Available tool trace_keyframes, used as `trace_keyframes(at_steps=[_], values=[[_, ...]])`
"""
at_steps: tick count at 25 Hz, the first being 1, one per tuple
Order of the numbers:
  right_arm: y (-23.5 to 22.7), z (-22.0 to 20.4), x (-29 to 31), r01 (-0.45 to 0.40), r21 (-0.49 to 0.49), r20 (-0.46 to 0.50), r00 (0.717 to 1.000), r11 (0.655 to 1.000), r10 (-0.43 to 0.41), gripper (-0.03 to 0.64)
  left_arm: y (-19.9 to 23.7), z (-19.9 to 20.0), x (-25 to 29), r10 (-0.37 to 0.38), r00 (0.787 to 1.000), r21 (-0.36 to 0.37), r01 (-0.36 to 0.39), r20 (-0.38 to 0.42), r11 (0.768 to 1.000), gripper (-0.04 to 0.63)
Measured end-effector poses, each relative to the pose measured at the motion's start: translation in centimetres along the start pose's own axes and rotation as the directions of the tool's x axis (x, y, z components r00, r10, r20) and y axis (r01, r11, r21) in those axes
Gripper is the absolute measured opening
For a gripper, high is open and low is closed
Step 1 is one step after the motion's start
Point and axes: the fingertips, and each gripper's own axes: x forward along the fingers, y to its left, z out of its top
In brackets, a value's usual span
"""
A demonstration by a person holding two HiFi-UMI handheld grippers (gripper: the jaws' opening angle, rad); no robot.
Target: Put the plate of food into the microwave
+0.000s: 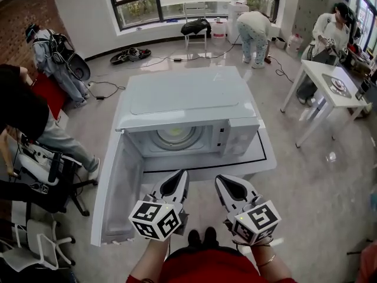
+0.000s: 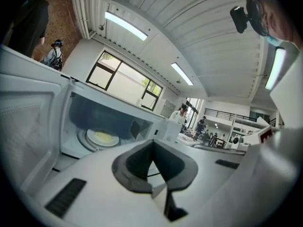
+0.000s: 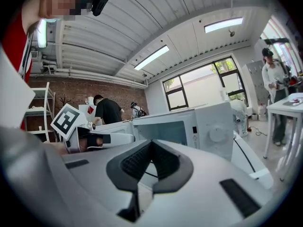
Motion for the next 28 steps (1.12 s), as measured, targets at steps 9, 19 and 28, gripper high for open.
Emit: trace_keyframes(at_steps=[9,19,28], values=[[0.9,0.4,-0.3,-0.010,-0.022,-0.002,1.000,1.000,0.010,0.014,-1.3,-0.8,-0.5,-0.005,1.000,0.010,0.005,-0.013,1.000,0.008],[1.0,0.4,0.0,-0.009,-0.044,-0.011,1.000,0.999,0.009,0.014,-1.3,-0.8,-0.6,-0.002,1.000,0.007,0.002,-0.014,1.000,0.008],[0.9,0.5,0.2,0.003,-0.031,-0.020,1.000,1.000,-0.004,0.014,-0.8,-0.8,-0.8,0.013,1.000,0.010,-0.012,-0.020,1.000,0.008]])
